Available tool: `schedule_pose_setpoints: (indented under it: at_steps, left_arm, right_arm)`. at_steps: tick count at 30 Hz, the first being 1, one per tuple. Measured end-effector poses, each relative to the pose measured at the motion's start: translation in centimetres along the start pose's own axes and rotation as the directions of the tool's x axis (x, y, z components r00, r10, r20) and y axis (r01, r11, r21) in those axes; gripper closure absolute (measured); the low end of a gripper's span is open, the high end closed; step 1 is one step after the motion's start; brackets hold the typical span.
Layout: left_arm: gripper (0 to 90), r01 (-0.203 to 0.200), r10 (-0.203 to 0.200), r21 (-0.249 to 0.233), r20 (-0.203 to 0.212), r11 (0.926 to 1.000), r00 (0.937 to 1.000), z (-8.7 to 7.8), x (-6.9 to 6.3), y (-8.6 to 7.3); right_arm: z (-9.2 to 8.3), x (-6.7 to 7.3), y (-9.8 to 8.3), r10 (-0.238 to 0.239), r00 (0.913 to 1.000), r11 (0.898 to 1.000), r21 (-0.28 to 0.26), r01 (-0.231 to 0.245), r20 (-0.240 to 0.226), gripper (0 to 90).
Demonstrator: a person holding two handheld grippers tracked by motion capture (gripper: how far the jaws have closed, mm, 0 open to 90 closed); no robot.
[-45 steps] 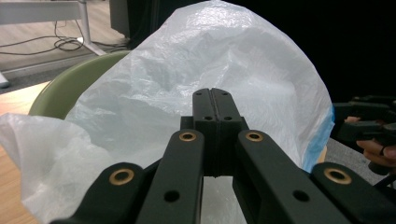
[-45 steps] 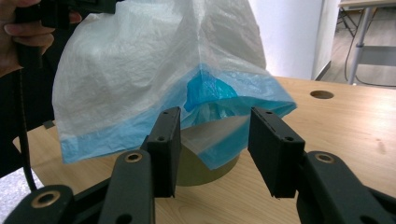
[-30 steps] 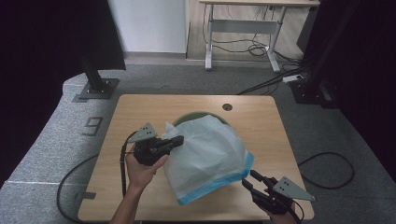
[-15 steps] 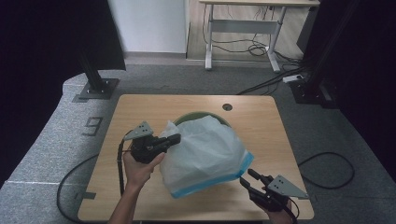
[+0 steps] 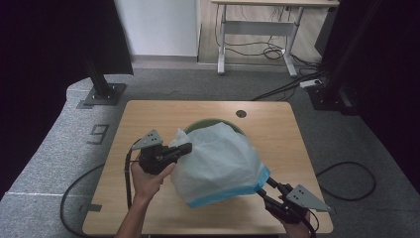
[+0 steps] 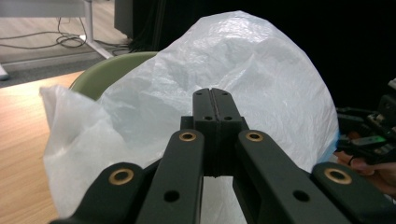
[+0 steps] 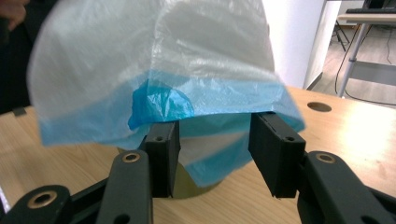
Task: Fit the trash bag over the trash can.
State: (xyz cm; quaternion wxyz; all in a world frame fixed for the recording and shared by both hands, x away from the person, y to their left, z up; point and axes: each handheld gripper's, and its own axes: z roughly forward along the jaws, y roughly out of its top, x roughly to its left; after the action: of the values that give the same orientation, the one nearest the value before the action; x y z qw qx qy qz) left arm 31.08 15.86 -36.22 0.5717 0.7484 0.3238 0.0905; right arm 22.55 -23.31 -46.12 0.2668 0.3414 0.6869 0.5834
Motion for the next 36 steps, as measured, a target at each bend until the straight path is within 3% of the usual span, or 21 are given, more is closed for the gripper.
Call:
schedule_pose_setpoints:
  at_steps: [7,10,14,18,22,27,36]
  left_arm:
    - [89.8,-0.036,0.036,-0.003,0.004,0.9994,0.9993,0.0,-1.0,0.4]
    - [89.5,-0.043,0.043,0.005,0.018,0.9991,0.9989,0.2,-1.3,0.4]
    - [73.9,-0.055,0.054,0.013,0.045,0.9984,0.9975,0.3,-1.7,0.7]
    - [56.4,-0.079,0.078,0.019,0.047,0.9967,0.9958,0.4,-2.7,1.2]
    - [51.2,-0.106,0.104,0.038,0.063,0.9936,0.9926,0.8,-3.4,1.4]
    - [46.0,-0.138,0.132,0.097,0.067,0.9857,0.9890,2.1,-4.1,0.7]
    - [37.4,-0.178,0.170,0.155,0.065,0.9717,0.9833,3.8,-5.4,-0.5]
  right_arm:
    - [-1.5,0.0,2.0,0.033,0.9993,0.998,-0.052,-0.034,-0.016,51.9]
    - [-1.7,-0.2,2.5,0.035,0.9990,0.997,-0.064,-0.037,-0.029,57.2]
    - [-1.2,-0.1,2.9,0.030,0.9984,0.997,-0.075,-0.034,-0.047,67.4]
    - [-0.7,0.3,3.4,0.019,0.9987,0.996,-0.083,-0.023,-0.048,69.2]
    - [-0.5,0.7,4.0,0.006,0.9984,0.996,-0.085,-0.011,-0.057,69.2]
    - [-0.2,1.0,4.7,0.000,0.9980,0.997,-0.082,-0.006,-0.063,69.6]
    - [0.0,0.9,4.3,0.015,0.9976,0.998,-0.064,-0.019,-0.068,70.4]
